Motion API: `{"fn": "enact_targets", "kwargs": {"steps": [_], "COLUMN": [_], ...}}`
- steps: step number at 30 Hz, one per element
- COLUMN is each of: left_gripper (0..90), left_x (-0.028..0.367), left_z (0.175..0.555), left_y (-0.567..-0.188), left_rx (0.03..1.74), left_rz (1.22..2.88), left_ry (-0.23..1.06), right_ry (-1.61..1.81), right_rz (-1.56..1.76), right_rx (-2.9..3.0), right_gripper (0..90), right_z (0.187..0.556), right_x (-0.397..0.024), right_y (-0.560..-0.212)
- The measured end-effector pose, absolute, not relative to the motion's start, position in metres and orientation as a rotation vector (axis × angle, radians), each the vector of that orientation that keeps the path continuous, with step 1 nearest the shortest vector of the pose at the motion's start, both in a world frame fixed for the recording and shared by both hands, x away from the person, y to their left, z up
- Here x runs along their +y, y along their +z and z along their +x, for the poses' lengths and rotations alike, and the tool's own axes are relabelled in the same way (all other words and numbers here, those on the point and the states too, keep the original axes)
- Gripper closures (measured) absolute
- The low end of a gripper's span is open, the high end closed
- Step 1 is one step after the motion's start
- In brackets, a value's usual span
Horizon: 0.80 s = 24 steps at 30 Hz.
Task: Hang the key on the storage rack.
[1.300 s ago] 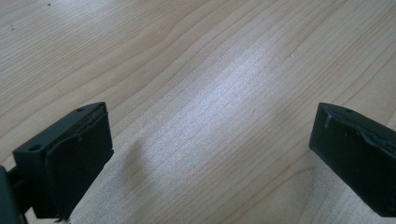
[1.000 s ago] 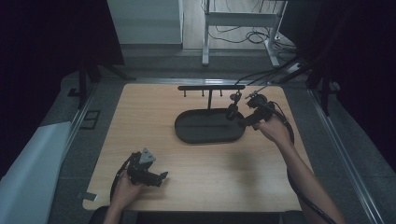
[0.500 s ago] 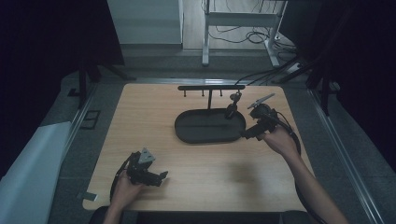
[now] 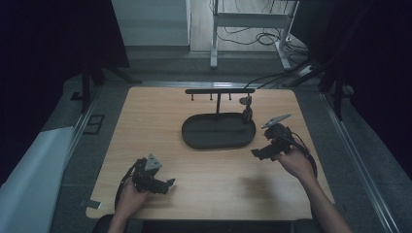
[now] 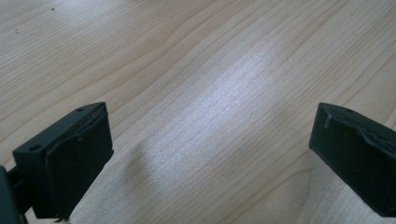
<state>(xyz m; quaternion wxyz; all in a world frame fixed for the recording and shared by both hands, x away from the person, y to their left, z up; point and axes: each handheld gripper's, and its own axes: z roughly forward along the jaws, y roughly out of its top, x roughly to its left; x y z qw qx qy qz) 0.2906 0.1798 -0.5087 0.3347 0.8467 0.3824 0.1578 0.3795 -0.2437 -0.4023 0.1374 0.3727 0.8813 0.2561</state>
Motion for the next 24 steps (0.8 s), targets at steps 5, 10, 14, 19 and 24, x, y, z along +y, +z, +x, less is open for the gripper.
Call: {"fn": "enact_targets", "kwargs": {"steps": [5, 10, 14, 19, 24], "left_gripper": [0.0, 0.0, 0.0, 0.0, 0.0], "left_x": [0.179, 0.179, 0.178, 0.178, 0.177], "left_z": [0.290, 0.290, 0.290, 0.290, 0.290], "left_y": [-0.508, -0.508, -0.509, -0.509, -0.509], "left_rx": [0.993, 0.993, 0.992, 0.991, 0.987], "left_rz": [2.214, 2.214, 2.211, 2.213, 2.218], "left_ry": [0.415, 0.415, 0.418, 0.420, 0.420], "right_ry": [0.791, 0.818, 0.825, 0.853, 0.887], "right_rz": [1.084, 1.091, 1.079, 1.096, 1.145], "right_rx": [2.546, 2.555, 2.544, 2.497, 2.476], "right_gripper": [0.0, 0.0, 0.0, 0.0, 0.0], "right_z": [0.368, 0.356, 0.347, 0.337, 0.332], "right_x": [-0.249, -0.250, -0.250, -0.253, -0.259], "right_y": [-0.416, -0.439, -0.453, -0.468, -0.484]}}
